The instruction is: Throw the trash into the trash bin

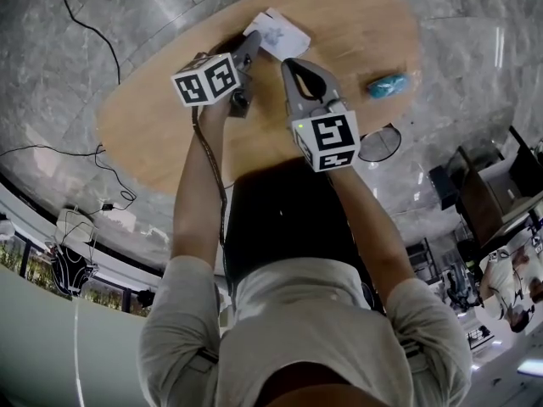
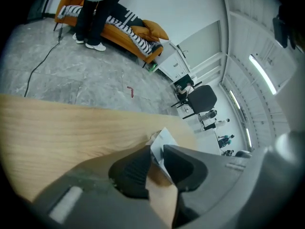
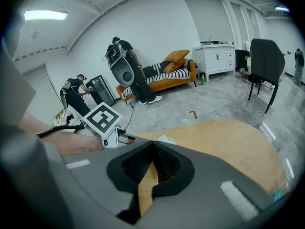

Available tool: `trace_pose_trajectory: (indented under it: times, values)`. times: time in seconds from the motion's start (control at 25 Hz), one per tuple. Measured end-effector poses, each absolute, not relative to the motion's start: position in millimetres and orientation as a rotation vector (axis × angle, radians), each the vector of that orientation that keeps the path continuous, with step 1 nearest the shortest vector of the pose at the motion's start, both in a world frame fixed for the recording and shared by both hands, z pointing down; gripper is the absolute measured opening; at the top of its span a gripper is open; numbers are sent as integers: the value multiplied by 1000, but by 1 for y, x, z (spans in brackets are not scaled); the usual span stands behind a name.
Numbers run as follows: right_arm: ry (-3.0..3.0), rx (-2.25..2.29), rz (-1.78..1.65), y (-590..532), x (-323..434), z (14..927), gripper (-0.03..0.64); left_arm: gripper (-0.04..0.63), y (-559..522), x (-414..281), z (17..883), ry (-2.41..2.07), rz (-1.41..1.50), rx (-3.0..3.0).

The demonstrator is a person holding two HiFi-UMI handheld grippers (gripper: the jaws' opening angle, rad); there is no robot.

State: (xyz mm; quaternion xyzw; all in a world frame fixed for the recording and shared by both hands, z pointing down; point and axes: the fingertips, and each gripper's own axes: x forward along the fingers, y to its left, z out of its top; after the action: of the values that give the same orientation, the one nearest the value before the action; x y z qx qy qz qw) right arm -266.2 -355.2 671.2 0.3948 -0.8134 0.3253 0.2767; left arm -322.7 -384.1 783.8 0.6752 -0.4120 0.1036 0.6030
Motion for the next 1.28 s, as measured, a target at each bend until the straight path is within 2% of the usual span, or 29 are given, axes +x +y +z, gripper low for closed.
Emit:
trace_pose_trajectory:
  times: [0.12, 0.16, 0.2, 0.68, 1.0, 1.28]
  values:
    - [-2178, 1072, 871, -358, -262, 671, 8, 71, -384, -321, 779, -991, 270, 1604]
    - [-2177, 1078, 871, -359, -260, 669, 8, 23, -384, -321, 775, -998, 273, 1615]
    - [-2177, 1086, 871, -360, -259, 667, 8, 20, -384, -320, 770, -1004, 274, 1625]
    - [-2211, 1225, 819, -352, -266, 598, 8, 20, -353, -319, 667, -1072, 417, 1830]
    - [-2255, 1298, 700, -320, -270, 506, 8, 20, -327, -338, 548, -1239, 418, 1973]
    - [-2368, 1351, 477, -290, -278, 388, 8, 20, -294, -337, 429, -1348, 357, 2147]
